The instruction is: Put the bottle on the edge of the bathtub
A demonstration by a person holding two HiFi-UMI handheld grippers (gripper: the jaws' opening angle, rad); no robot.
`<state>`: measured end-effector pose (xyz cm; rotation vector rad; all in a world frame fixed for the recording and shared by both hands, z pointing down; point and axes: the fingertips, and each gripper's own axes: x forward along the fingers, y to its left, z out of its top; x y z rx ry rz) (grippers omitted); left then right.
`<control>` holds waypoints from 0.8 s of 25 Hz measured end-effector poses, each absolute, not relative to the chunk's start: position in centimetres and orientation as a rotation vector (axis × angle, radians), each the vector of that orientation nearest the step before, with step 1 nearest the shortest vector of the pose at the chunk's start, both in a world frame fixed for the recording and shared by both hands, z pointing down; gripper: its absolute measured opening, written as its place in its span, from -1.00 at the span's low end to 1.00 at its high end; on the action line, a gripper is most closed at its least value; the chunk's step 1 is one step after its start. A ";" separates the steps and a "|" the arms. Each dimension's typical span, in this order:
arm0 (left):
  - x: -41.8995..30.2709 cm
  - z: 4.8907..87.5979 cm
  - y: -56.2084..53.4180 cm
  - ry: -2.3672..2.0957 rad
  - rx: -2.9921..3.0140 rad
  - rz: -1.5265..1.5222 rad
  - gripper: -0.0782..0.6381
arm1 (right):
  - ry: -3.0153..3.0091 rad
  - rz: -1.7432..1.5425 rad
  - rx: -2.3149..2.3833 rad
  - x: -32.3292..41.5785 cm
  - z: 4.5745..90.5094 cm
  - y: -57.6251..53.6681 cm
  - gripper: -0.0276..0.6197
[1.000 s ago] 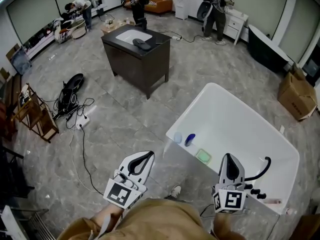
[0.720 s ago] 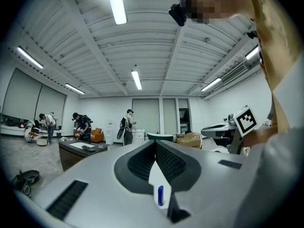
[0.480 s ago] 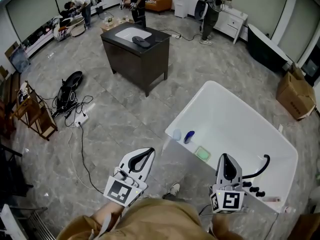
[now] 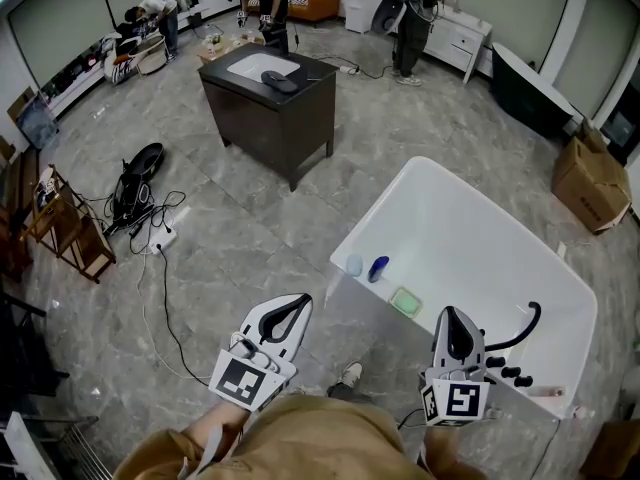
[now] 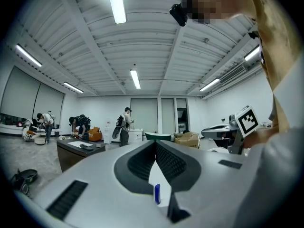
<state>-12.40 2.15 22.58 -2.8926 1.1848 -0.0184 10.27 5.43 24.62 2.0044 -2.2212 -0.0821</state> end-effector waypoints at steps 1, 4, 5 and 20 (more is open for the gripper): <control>-12.2 22.6 2.2 1.177 -2.897 -0.016 -0.76 | -2.219 -0.083 2.006 10.4 24.6 5.5 -0.90; -11.9 22.6 2.1 1.165 -2.877 -0.034 -0.76 | -2.212 -0.081 2.012 10.8 24.7 5.8 -0.90; -11.7 22.6 2.1 1.163 -2.874 -0.037 -0.76 | -2.209 -0.081 2.016 11.0 24.7 5.9 -0.90; -11.0 23.2 2.9 1.144 -2.910 -0.020 -0.76 | -2.216 -0.073 2.007 11.3 25.0 6.3 -0.90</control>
